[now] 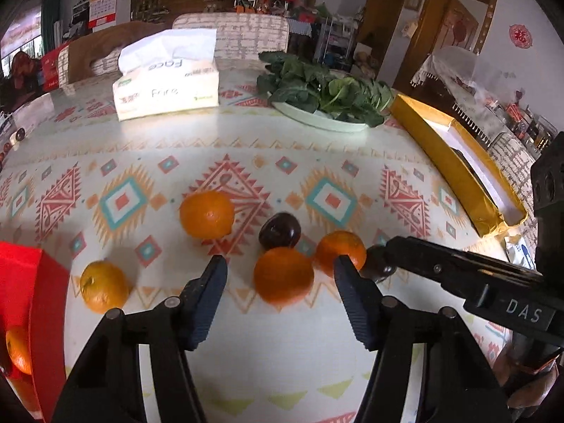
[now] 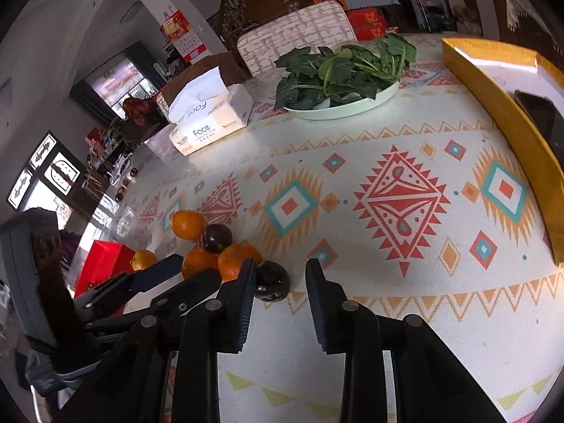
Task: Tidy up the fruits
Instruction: 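Grasp an orange with the left tool while the right tool grasps a dark plum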
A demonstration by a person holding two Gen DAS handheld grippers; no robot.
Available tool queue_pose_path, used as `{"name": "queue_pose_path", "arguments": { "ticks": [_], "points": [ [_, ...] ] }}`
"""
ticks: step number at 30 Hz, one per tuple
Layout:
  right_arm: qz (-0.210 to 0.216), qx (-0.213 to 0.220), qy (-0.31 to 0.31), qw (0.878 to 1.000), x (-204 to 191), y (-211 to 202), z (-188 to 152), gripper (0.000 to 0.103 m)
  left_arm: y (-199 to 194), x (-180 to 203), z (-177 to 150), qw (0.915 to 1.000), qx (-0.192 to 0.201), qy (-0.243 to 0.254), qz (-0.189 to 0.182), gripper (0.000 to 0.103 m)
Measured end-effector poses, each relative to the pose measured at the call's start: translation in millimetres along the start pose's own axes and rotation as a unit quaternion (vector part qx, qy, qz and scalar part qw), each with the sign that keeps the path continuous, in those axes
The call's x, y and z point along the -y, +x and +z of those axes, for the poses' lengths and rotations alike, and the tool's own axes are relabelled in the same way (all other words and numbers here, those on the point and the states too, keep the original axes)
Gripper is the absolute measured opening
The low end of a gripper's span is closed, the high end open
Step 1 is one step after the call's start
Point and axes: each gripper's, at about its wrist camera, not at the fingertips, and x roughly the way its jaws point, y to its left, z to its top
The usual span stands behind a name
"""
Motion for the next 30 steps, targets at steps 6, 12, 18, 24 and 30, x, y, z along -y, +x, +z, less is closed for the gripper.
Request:
{"name": "queue_pose_path", "arguments": {
  "ticks": [6, 12, 18, 24, 30],
  "points": [
    [0.019, -0.009, 0.02, 1.0, 6.1, 2.4, 0.6, 0.032, -0.8, 1.4, -1.5, 0.9998, 0.007, 0.013, -0.015, 0.033],
    [0.014, -0.019, -0.006, 1.0, -5.2, 8.6, -1.6, 0.041, -2.5, 0.0, -6.0, 0.9992, 0.011, 0.026, -0.027, 0.034],
    [-0.012, -0.02, -0.053, 0.998, -19.7, 16.9, -6.2, 0.042, 2.9, -10.8, -5.4, 0.9991, -0.005, 0.007, -0.041, 0.042],
    [-0.022, -0.016, -0.071, 0.997, -23.0, 19.1, -8.0, 0.042, 4.9, -13.9, -5.9, 0.9991, -0.005, 0.003, -0.042, 0.047],
    [-0.055, -0.036, -0.111, 0.992, -32.4, 18.6, -10.1, 0.039, 3.6, -27.6, -3.4, 0.9978, -0.003, -0.03, -0.06, 0.049]
  ]
}}
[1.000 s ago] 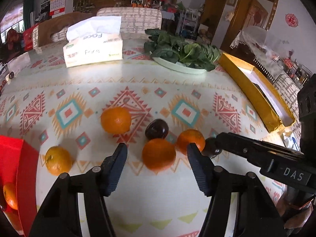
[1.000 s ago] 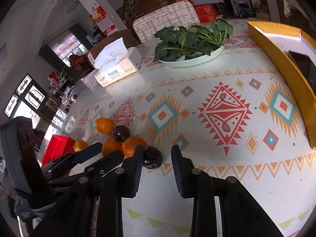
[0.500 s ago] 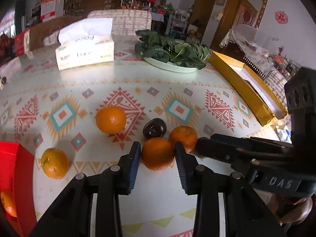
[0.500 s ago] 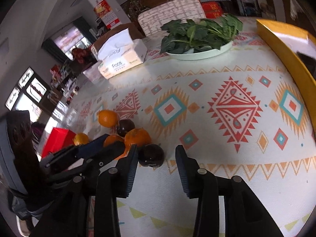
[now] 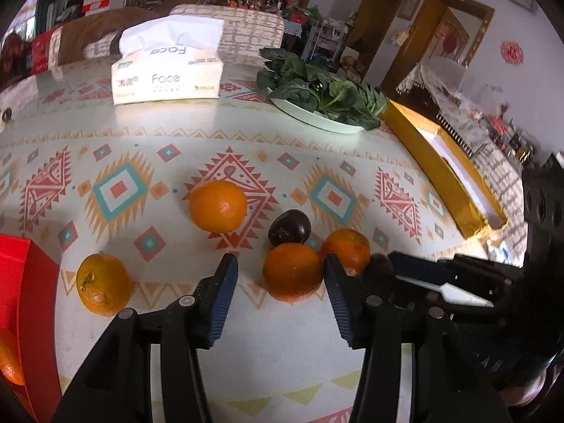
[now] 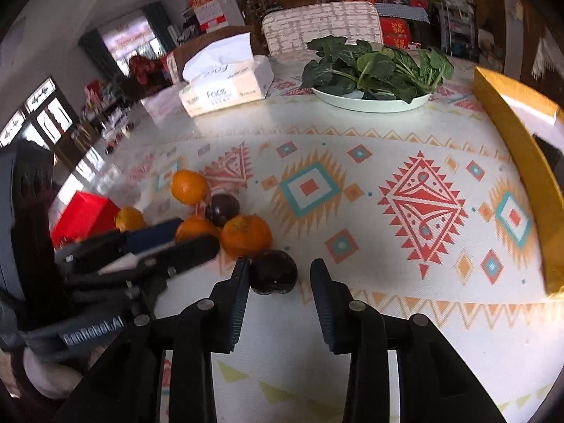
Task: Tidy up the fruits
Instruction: 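Grasp an orange with the left tool while the right tool grasps a dark plum, then carry the orange and plum into the red tray and open both tools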
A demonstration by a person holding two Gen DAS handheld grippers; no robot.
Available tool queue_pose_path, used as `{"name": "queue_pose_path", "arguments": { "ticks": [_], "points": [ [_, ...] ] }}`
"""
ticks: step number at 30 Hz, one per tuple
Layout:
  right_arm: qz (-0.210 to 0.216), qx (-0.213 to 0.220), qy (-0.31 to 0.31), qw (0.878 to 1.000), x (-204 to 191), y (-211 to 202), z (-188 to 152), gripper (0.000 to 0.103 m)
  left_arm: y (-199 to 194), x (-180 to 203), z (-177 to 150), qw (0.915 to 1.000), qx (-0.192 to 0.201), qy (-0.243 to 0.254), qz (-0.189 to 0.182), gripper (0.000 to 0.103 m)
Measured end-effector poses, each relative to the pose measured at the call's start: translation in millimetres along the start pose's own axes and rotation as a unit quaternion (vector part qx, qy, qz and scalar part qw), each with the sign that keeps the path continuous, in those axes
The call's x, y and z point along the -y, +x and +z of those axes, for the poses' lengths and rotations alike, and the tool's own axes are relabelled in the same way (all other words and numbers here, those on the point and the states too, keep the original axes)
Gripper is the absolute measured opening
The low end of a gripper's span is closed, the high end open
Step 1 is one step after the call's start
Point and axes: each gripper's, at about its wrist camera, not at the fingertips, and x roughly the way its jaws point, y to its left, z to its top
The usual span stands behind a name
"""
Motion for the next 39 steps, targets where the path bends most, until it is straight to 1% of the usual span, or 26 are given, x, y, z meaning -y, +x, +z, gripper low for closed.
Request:
{"name": "queue_pose_path", "arguments": {
  "ticks": [3, 8, 9, 11, 12, 13, 14, 17, 20, 22, 26, 30, 32, 36, 39],
  "points": [
    [-0.013, -0.005, -0.028, 1.0, -7.6, 2.4, -1.9, 0.039, 0.3, -1.1, 0.5, 1.0, 0.002, -0.005, 0.0, 0.049],
    [-0.023, 0.006, -0.06, 0.998, -19.6, 5.9, -6.1, 0.04, 3.7, 7.4, 0.2, 0.9999, 0.005, 0.01, 0.012, 0.049],
    [-0.024, 0.007, -0.064, 0.998, -21.7, 6.2, -6.8, 0.042, 4.2, 9.4, 0.1, 0.9998, 0.005, 0.015, 0.015, 0.049],
    [-0.037, 0.01, -0.076, 0.996, -26.1, 7.0, -8.4, 0.042, 4.2, 9.4, 0.2, 0.9998, 0.004, 0.015, 0.014, 0.048],
    [-0.042, 0.01, -0.081, 0.996, -27.7, 7.4, -8.9, 0.041, 4.5, 9.7, 0.4, 0.9997, 0.002, 0.018, 0.014, 0.047],
    [-0.045, 0.01, -0.083, 0.996, -28.9, 7.3, -9.1, 0.04, 5.1, 11.5, 0.4, 0.9996, -0.002, 0.026, 0.014, 0.033],
    [-0.049, 0.009, -0.084, 0.995, -29.5, 7.2, -9.3, 0.039, 5.6, 13.7, -0.1, 0.9995, -0.006, 0.031, 0.007, 0.033],
    [-0.058, 0.007, -0.087, 0.994, -30.5, 6.7, -10.0, 0.034, 5.2, 20.7, -1.4, 0.9984, -0.01, 0.051, 0.021, 0.032],
    [-0.061, 0.005, -0.084, 0.995, -29.7, 5.6, -10.3, 0.031, 3.5, 16.3, -1.4, 0.9991, -0.012, 0.039, 0.011, 0.032],
    [-0.059, 0.004, -0.081, 0.995, -28.6, 5.1, -10.0, 0.03, -1.6, 12.3, -0.3, 0.9995, -0.004, 0.028, 0.01, 0.032],
    [-0.057, 0.007, -0.068, 0.996, -28.5, 1.1, -10.5, 0.029, -17.5, 4.1, 3.4, 0.9997, 0.024, 0.007, 0.004, 0.032],
    [-0.046, 0.029, -0.056, 0.997, -33.0, -16.2, -10.7, 0.029, -34.5, -4.4, 7.9, 0.9987, 0.049, -0.014, -0.003, 0.032],
    [-0.035, 0.04, -0.042, 0.998, -35.0, -29.3, -12.9, 0.029, -47.9, -6.9, 8.6, 0.9978, 0.063, -0.02, -0.003, 0.032],
    [-0.018, 0.053, -0.036, 0.998, -48.6, -52.1, -14.8, 0.029, -87.0, -17.6, -3.1, 0.9955, 0.09, -0.029, -0.001, 0.032],
    [-0.002, 0.059, -0.054, 0.997, -73.5, -64.5, -14.1, 0.029, -125.2, -40.0, -20.8, 0.9929, 0.108, -0.046, 0.017, 0.032]
  ]
}}
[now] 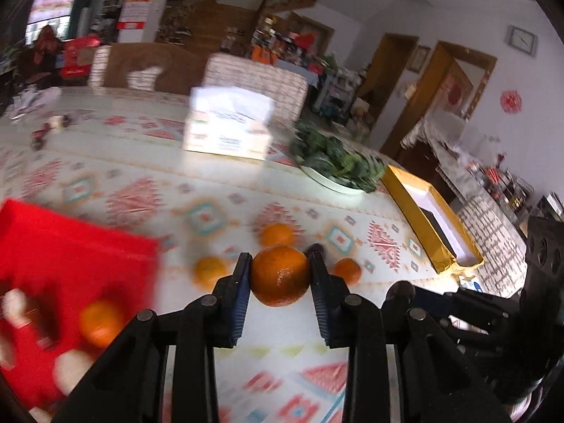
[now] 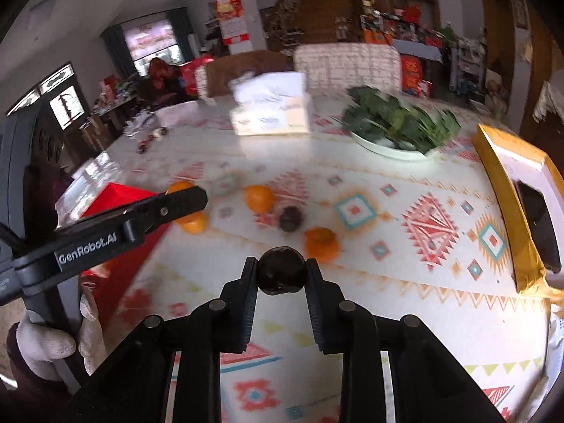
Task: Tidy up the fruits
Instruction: 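Carry the orange and plum into the red tray and open both tools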
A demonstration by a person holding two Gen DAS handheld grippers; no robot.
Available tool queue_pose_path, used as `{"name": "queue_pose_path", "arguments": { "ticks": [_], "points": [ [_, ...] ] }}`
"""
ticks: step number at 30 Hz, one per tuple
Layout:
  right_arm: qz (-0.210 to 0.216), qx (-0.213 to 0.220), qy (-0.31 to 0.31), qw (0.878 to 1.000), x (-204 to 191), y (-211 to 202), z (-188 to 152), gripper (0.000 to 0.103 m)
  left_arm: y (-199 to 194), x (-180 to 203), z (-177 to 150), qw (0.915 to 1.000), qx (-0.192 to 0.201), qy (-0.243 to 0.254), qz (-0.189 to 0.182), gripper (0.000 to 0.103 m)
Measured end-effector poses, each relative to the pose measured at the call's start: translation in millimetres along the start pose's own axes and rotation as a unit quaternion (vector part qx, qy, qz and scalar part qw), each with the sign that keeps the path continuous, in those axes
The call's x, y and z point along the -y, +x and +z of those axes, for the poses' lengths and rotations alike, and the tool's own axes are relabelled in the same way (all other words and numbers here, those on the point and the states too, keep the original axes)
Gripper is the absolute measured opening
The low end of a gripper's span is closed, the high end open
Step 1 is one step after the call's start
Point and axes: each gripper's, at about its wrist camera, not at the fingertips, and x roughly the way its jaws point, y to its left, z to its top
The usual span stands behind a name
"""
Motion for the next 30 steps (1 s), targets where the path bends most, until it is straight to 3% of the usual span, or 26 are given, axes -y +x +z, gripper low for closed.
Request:
{"name": "queue_pose_path", "arguments": {
  "ticks": [6, 9, 13, 21, 30],
  "points": [
    [0.066, -0.007, -0.037, 0.997, -70.2, 4.6, 3.5, 0.029, -67.4, -77.3, -15.8, 0.9953, 0.03, -0.046, 0.08, 0.032],
    [0.095, -0.021, -0.058, 0.994, -109.4, 19.2, 1.1, 0.029, -86.1, -120.1, -26.3, 0.9889, 0.026, -0.08, 0.123, 0.032],
    [0.118, -0.038, -0.076, 0.989, -145.6, 40.1, -1.1, 0.029, -97.6, -155.3, -41.4, 0.9823, 0.015, -0.109, 0.152, 0.032],
    [0.131, -0.08, -0.078, 0.985, -176.5, 84.5, 2.2, 0.029, -95.3, -177.7, -46.1, 0.9754, 0.013, -0.13, 0.178, 0.032],
    [0.13, -0.087, -0.102, 0.983, -186.3, 93.9, -4.8, 0.031, -88.0, -178.9, -50.4, 0.9755, 0.012, -0.147, 0.163, 0.037]
  ]
}}
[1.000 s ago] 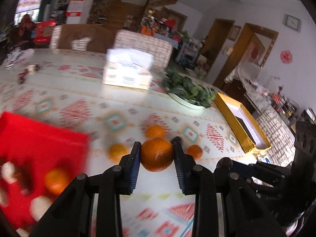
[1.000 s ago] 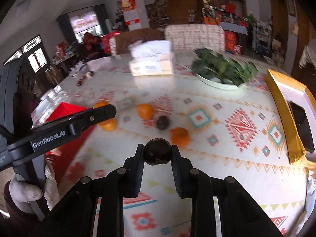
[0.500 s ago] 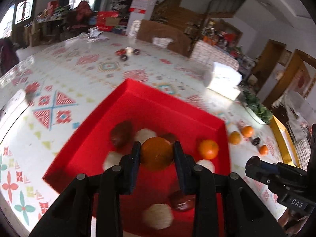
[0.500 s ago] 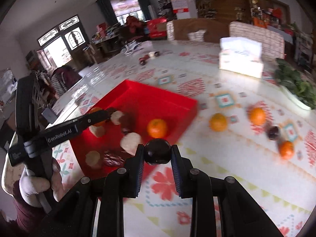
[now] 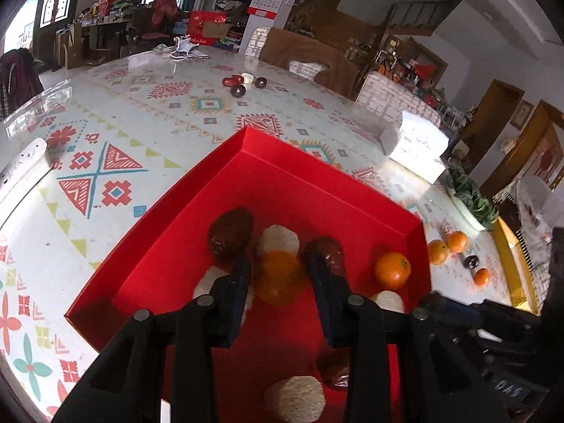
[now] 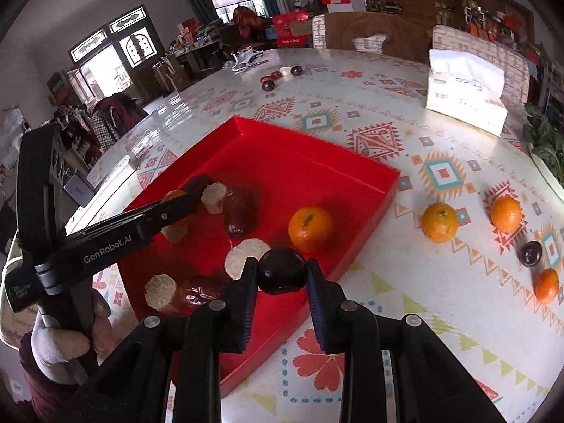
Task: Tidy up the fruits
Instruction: 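Carry the orange and plum into the red tray and open both tools, then move both open tools back toward the remaining fruits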
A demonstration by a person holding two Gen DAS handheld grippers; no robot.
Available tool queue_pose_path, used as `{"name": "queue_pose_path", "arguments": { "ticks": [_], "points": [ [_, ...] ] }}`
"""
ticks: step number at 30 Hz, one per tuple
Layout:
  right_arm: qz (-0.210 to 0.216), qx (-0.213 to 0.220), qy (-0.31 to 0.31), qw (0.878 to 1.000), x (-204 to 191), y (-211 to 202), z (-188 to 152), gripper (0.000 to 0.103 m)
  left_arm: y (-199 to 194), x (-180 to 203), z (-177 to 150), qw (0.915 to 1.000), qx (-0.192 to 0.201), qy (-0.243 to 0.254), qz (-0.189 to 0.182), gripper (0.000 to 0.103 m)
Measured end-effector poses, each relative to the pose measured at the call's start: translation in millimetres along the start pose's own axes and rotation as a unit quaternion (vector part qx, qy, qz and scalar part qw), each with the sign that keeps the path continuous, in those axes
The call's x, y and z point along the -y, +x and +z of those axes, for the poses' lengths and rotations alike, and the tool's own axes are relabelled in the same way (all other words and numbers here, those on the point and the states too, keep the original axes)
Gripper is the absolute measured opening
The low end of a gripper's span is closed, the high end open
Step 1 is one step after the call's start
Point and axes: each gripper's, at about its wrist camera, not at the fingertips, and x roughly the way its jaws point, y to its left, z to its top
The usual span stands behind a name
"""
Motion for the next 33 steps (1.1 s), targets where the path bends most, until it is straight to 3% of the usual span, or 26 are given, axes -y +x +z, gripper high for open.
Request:
{"name": "queue_pose_path", "arguments": {
  "ticks": [3, 7, 13, 17, 22, 33],
  "points": [
    [0.001, -0.001, -0.004, 1.0, -3.2, 1.9, -2.1, 0.031, -9.4, -1.8, 1.7, 0.9998, 0.013, -0.013, -0.004, 0.052],
    [0.006, -0.004, -0.007, 1.0, -6.0, 1.7, -3.7, 0.031, -21.3, -5.0, 4.9, 0.9989, 0.029, -0.034, -0.012, 0.078],
    [0.021, -0.015, -0.012, 1.0, -12.7, 0.5, -10.3, 0.032, -35.3, -5.0, 6.1, 0.9979, 0.036, -0.054, -0.008, 0.084],
    [0.026, -0.01, -0.015, 1.0, -19.1, -7.2, -14.9, 0.049, -48.3, 1.4, 3.4, 0.9977, 0.044, -0.051, -0.008, 0.088],
    [0.024, 0.007, -0.014, 1.0, -20.2, -25.1, -20.4, 0.051, -64.4, 18.3, -0.5, 0.998, 0.051, -0.034, -0.015, 0.089],
    [-0.007, 0.037, 0.034, 0.999, 29.6, -70.6, -50.8, 0.057, -76.9, 66.7, -15.4, 0.9986, 0.04, 0.005, -0.036, 0.089]
  ]
}}
